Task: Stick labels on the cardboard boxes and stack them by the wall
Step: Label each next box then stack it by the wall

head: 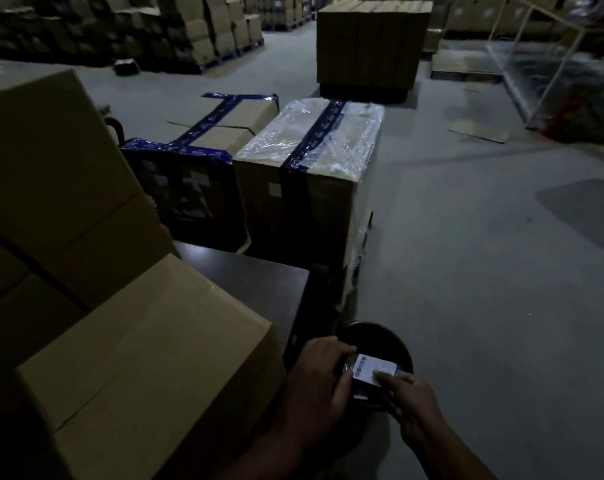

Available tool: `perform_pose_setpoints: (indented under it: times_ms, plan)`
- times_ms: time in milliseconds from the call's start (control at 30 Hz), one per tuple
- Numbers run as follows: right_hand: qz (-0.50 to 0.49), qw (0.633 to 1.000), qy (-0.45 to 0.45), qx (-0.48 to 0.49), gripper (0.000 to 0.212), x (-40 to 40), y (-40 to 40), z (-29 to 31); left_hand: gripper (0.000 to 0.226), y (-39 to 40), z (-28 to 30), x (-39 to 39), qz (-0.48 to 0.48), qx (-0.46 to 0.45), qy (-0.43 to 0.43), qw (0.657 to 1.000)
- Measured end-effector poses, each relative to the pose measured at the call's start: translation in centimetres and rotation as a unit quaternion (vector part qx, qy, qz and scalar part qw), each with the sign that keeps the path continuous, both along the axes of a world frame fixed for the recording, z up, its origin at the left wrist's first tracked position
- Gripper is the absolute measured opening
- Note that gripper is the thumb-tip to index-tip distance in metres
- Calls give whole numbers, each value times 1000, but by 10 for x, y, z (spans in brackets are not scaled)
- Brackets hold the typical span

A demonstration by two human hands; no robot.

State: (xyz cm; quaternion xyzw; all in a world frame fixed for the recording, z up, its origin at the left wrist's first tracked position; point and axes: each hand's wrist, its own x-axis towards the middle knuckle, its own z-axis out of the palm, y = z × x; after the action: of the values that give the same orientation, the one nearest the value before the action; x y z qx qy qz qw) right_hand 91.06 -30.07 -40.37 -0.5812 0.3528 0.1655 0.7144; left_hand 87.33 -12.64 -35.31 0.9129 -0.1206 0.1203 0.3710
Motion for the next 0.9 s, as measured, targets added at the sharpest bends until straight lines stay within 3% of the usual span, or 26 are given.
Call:
perform_pose_setpoints:
  times_ms: [167, 333, 433, 533, 633, 700, 900]
  plan:
    - [-21, 997, 73, -1, 17, 15, -20, -38, 29, -19, -62, 13, 4, 28, 150, 988]
    - [-19, 996, 78, -24, 6, 41, -31, -60, 30, -34, -83, 32, 20, 53, 214, 975]
    - [-22, 996, 83, -1, 8, 57, -36, -72, 27, -42, -87, 41, 36, 50, 223, 973]
    - [-44, 991, 124, -4, 40, 61, -46, -86, 28, -44, -91, 46, 63, 46, 227, 971]
    - [-15, 987, 161, -20, 19, 51, -56, -86, 27, -41, -93, 46, 82, 38, 229, 969]
    - [18, 985, 171, -11, 18, 50, -56, -89, 27, -40, -92, 46, 92, 30, 227, 969]
    - [166, 985, 16, -49, 25, 74, -17, -64, 27, -33, -66, 52, 134, 5, 164, 977]
